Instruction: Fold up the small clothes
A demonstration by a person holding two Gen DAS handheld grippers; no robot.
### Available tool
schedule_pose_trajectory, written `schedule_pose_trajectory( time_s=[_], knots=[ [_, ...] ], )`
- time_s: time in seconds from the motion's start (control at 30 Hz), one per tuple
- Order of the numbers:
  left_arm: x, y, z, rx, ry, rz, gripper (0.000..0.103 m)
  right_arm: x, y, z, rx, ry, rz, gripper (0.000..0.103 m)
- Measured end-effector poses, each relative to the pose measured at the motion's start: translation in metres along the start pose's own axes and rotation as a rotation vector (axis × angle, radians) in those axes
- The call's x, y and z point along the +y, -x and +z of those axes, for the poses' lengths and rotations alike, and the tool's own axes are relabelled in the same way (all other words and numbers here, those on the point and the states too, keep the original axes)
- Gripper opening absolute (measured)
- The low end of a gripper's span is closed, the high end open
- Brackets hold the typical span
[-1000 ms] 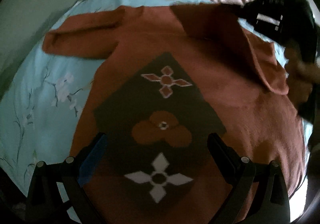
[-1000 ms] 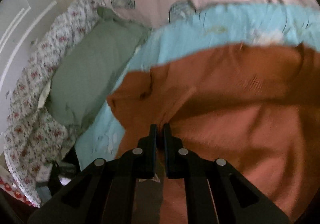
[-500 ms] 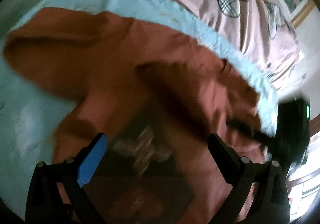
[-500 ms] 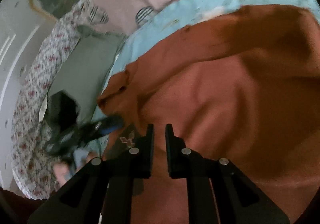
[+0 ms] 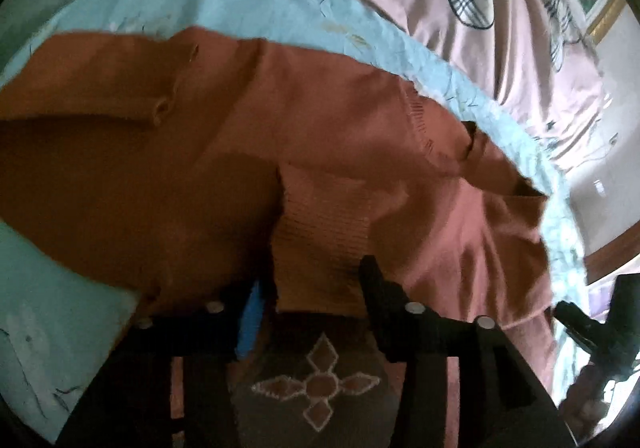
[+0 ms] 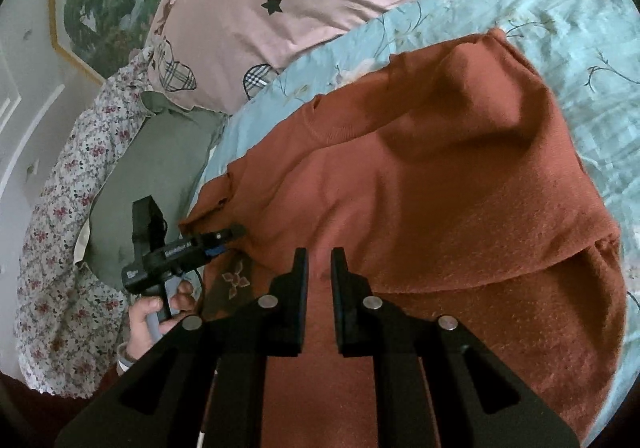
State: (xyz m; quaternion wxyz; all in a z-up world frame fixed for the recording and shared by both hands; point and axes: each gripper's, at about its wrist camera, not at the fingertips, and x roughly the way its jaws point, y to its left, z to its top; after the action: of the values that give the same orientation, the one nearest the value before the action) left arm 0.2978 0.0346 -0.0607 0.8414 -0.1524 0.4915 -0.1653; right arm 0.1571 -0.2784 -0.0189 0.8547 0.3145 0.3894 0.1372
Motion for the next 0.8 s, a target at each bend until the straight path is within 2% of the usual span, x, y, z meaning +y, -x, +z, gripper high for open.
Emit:
schedule_pose_trajectory(
  time_s=[0.1,0.17,0.23,0.27,0.3,0.33,0.4,0.47,0.53,0.6,0.63,0.77,0.8],
  knots=[
    [-0.001,-0.002,0.009,0.003,0.020,-0.038,0.061,0.000,0.006,0.001,-0.022,-0.004,-0.017,0.012],
    [-0.008,-0.010,0.016,0.001,-0.005,-0.044,0.061,-0.004,0.015,0.002,-0.041,-0.006,-0.056,0.014],
    [-0.021,-0.020,0.020,0.001,-0.071,-0.019,0.030,-0.012,0.025,0.006,-0.064,-0.005,-0.110,0.021],
    [-0.027,-0.022,0.021,0.012,-0.107,-0.011,0.008,-0.017,0.031,0.009,-0.078,-0.006,-0.145,0.030],
    [-0.033,-0.020,0.020,0.004,-0.137,-0.008,0.007,-0.022,0.036,0.012,-0.090,-0.009,-0.181,0.040],
    [-0.036,-0.010,0.020,-0.042,-0.158,0.011,0.007,-0.028,0.040,0.016,-0.103,-0.011,-0.216,0.043],
    [-0.036,0.014,0.023,-0.161,-0.179,0.053,0.007,-0.043,0.047,0.029,-0.128,-0.016,-0.269,0.043],
    [-0.016,0.024,0.032,-0.201,-0.112,0.070,0.007,-0.058,0.044,0.044,-0.128,-0.029,-0.313,0.044],
    [0.004,0.023,0.038,-0.191,-0.066,0.095,0.007,-0.067,0.036,0.054,-0.116,-0.030,-0.335,0.044],
    [0.019,0.022,0.041,-0.174,-0.018,0.063,0.007,-0.077,0.019,0.065,-0.086,-0.032,-0.355,0.044],
    [0.021,0.021,0.040,-0.174,-0.013,0.049,0.007,-0.079,0.011,0.069,-0.069,-0.029,-0.361,0.044],
    [0.012,0.019,0.038,-0.176,-0.054,0.074,0.007,-0.087,-0.030,0.078,0.031,-0.006,-0.400,0.044],
    [0.012,0.018,0.038,-0.175,-0.056,0.075,0.007,-0.086,-0.032,0.078,0.028,0.009,-0.419,0.024]
  ],
)
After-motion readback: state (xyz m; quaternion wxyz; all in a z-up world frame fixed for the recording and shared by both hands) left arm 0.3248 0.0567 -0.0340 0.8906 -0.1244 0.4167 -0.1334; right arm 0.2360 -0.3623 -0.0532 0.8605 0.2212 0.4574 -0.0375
